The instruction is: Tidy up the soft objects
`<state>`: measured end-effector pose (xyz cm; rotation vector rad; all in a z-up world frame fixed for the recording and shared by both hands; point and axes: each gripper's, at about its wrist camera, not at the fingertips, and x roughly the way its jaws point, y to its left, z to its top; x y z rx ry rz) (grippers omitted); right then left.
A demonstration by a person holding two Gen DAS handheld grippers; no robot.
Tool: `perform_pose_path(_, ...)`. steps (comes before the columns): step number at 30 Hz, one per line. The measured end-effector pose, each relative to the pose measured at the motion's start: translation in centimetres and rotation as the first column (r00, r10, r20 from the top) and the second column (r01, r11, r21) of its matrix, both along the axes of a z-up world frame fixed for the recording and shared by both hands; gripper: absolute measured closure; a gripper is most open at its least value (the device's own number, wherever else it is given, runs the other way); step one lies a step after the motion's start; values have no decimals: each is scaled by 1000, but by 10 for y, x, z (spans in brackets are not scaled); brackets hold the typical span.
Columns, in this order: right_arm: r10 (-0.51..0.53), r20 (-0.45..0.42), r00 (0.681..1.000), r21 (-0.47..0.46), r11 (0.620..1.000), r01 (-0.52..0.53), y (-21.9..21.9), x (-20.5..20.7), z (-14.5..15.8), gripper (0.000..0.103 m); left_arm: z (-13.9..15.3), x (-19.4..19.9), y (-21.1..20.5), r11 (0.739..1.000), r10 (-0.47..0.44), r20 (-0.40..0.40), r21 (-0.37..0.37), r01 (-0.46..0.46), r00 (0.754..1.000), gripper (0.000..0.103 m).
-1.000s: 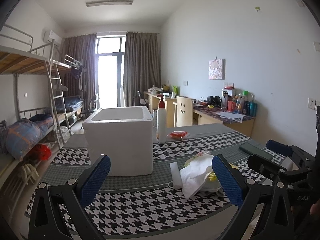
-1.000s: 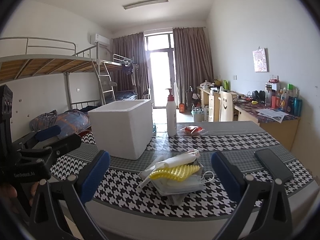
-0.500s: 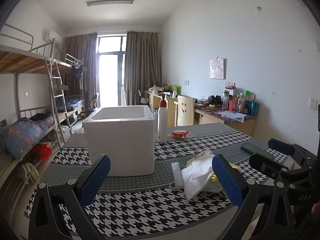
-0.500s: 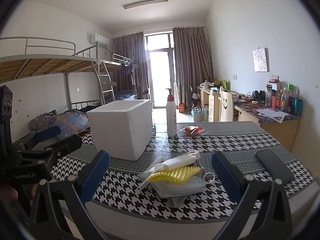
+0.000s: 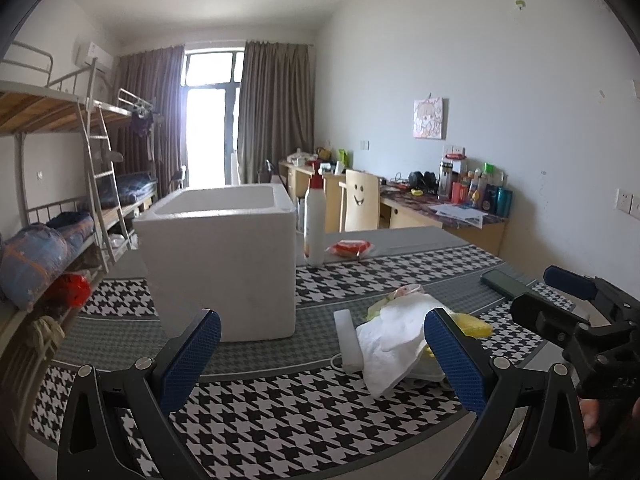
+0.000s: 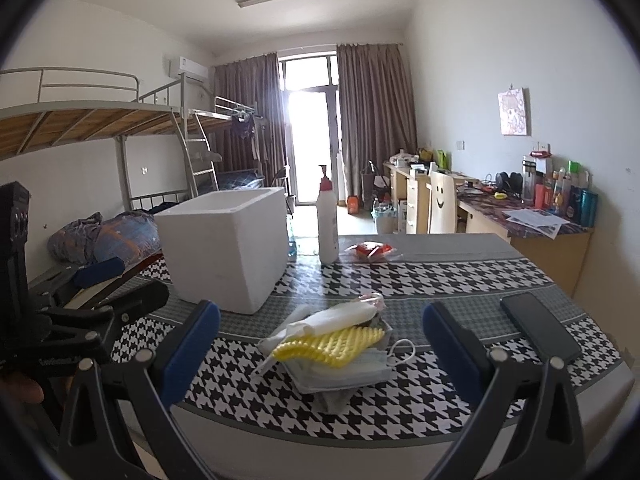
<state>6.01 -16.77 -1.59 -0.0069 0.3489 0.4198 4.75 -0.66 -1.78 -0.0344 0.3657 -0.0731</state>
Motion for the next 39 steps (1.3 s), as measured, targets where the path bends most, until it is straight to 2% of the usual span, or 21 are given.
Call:
perform_pose_path(21,23,-77,997,-31,999,-25,13,27,-8,1,-25,45,0,1000,13,-129,14,-12,992,1)
perform_pose_path(29,26,-121,992,-26,999,-30,11,44,-13,1,-31,63,4,1000,-20,-192,20,25,981,1)
perform_pose_path(35,26,-143,989,-17,999,-29,11,51,-16,1,-34,77,-1,997,-82,-220,-7,83,972,3)
perform_pose_path(39,31,-161,987,-12,999,-33,9,56,-17,1,-36,87,-1,997,-74,-239,-13,73,968,3)
